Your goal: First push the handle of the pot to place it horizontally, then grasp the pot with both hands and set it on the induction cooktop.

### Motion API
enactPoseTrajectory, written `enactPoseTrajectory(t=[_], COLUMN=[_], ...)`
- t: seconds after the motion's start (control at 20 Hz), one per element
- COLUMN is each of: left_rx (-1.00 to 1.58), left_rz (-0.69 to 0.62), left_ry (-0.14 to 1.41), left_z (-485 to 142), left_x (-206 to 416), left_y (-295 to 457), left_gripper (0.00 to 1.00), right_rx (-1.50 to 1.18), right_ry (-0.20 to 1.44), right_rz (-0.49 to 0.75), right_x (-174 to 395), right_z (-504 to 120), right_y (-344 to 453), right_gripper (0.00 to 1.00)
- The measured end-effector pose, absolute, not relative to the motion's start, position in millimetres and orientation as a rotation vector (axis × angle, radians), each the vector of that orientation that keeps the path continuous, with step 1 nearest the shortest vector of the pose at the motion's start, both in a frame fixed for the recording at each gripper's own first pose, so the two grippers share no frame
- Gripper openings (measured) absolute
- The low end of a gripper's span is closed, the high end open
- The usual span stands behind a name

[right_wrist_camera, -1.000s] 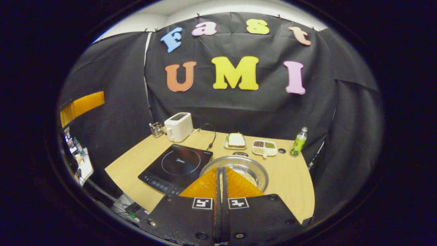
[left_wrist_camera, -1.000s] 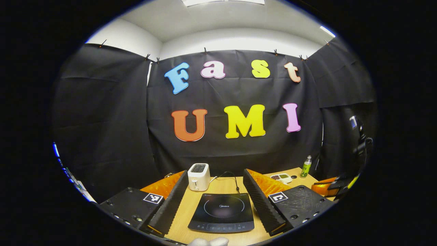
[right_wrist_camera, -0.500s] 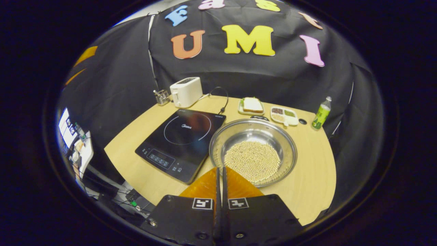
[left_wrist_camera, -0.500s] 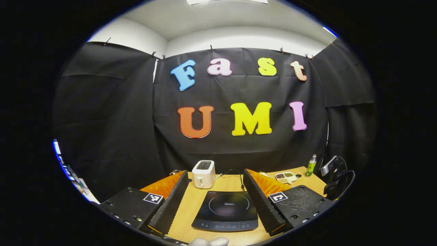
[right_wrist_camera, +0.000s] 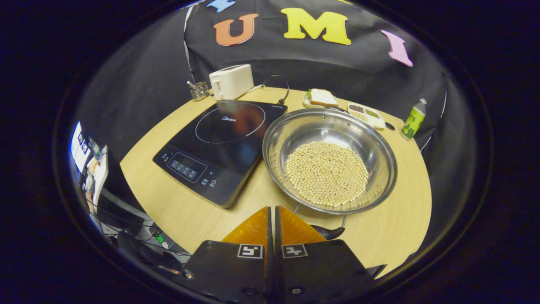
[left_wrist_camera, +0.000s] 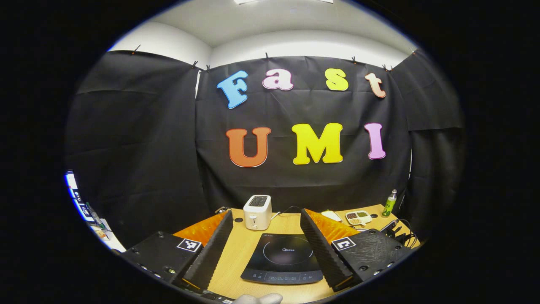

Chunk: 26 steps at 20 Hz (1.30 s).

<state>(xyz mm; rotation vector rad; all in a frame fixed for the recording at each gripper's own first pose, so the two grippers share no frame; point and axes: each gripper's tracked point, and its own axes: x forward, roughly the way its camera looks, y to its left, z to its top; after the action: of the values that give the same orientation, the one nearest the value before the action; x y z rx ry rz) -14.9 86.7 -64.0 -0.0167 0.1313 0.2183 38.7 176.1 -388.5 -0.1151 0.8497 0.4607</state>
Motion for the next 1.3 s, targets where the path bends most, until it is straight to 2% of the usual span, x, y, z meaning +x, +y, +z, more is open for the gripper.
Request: enactPoseTrajectory(t=[0.35,0.45,0.55,0.65,0.75,0.8,0.95,1.0,1.05,1.1,1.3], left_rx=[-0.013,-0.011,-0.012,-0.010,-0.006,-0.005,-0.008,-0.008,-0.007,-0.007,-0.007], left_rz=[0.254,0.256,0.256,0.253,0.246,0.242,0.236,0.233,0.230,0.227,0.218], left_ry=[0.149,0.148,0.149,0.147,0.150,0.150,0.147,0.145,0.143,0.142,0.138], left_z=[-68.7,-67.1,-66.9,-66.9,-68.3,-68.7,-67.4,-66.8,-65.9,-65.0,-64.0], left_x=[-16.1,-15.1,-16.4,-14.3,-13.6,-13.2,-9.9,-9.0,-7.6,-7.6,-5.6], left_y=[102.0,103.4,102.2,101.2,98.9,98.0,95.0,94.8,93.3,92.0,86.7], left_gripper=[0.96,0.96,0.96,0.96,0.96,0.96,0.96,0.96,0.96,0.96,0.96], right_rx=[-0.116,-0.127,-0.129,-0.117,-0.122,-0.129,-0.128,-0.126,-0.127,-0.128,-0.129], right_ry=[0.880,0.878,0.876,0.878,0.876,0.875,0.877,0.877,0.878,0.881,0.888], right_rz=[0.449,0.448,0.448,0.445,0.446,0.446,0.440,0.437,0.435,0.431,0.402], right_x=[43.8,44.2,43.4,43.3,42.4,43.0,42.3,42.5,42.6,42.9,39.2], right_z=[-406.8,-407.7,-408.3,-408.9,-409.2,-409.1,-410.4,-410.5,-411.3,-411.4,-414.7], right_y=[173.9,174.2,172.8,170.8,167.3,165.7,160.2,158.3,156.1,152.6,136.0], right_gripper=[0.04,0.00,0.04,0.00,0.04,0.00,0.00,0.04,0.00,0.04,0.04])
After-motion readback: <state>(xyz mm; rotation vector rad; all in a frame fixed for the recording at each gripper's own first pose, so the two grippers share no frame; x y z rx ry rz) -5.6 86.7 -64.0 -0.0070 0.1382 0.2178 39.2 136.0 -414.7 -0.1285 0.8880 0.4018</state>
